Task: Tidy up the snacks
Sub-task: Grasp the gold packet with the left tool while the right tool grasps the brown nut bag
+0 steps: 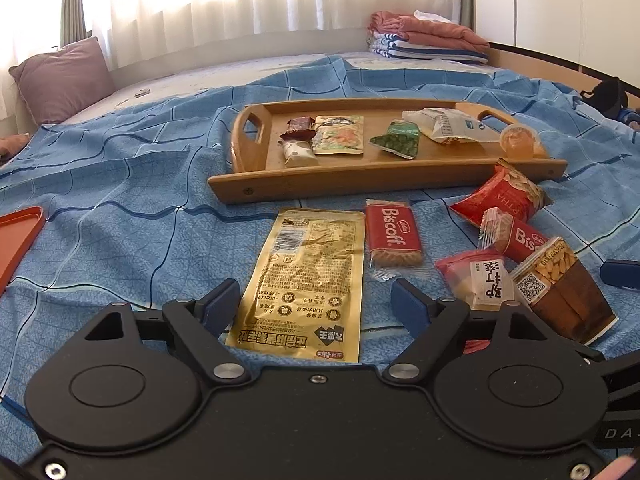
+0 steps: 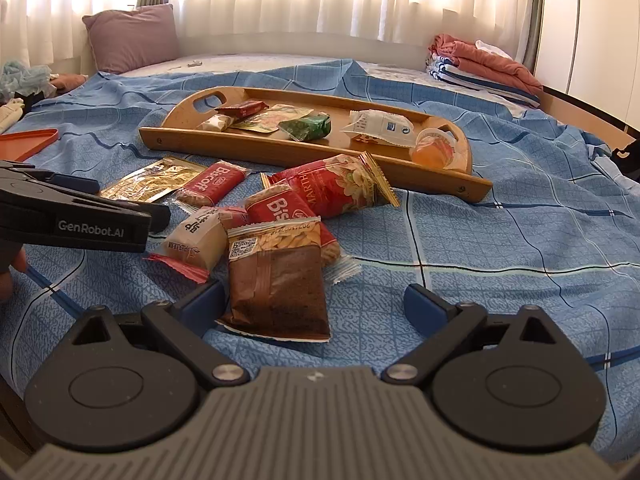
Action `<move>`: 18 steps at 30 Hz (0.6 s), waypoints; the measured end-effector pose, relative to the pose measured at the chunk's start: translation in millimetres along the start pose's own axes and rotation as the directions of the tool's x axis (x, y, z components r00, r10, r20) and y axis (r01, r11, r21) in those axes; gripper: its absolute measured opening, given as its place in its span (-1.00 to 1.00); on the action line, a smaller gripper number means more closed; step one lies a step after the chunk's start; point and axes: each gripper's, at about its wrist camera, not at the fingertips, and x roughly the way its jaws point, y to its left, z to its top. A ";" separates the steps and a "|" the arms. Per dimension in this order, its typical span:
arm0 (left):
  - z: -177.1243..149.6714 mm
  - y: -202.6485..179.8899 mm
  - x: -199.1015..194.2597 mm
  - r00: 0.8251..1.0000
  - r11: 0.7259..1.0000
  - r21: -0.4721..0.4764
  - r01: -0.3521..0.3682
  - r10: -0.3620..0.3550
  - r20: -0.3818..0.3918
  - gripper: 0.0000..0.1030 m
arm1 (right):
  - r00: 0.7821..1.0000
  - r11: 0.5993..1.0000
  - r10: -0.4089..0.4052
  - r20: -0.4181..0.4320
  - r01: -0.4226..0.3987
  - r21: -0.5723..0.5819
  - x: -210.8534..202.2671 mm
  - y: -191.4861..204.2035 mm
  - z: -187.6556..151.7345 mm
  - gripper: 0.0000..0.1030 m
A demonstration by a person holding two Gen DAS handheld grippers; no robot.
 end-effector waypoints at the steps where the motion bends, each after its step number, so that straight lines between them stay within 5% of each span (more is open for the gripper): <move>1: 0.9 -0.3 1.7 1.000 1.000 -0.003 0.007 -0.007 0.000 0.49 | 1.000 1.000 0.000 0.001 0.000 0.000 0.1 0.3 -0.1 0.94; 3: 2.9 -0.3 2.9 1.000 1.000 -0.004 0.020 -0.020 0.005 0.24 | 1.000 1.000 0.000 0.003 0.000 0.000 0.1 0.5 -0.8 0.95; 11: 3.3 -2.5 -7.0 1.000 1.000 0.007 0.027 -0.027 0.004 0.16 | 0.999 0.999 -0.017 0.030 0.016 0.041 -1.6 1.7 -3.4 0.88; 18: 1.7 -0.8 -18.7 1.000 1.000 0.009 0.022 -0.022 -0.003 0.16 | 0.995 0.999 -0.032 0.093 0.030 0.032 -13.7 12.0 -7.6 0.19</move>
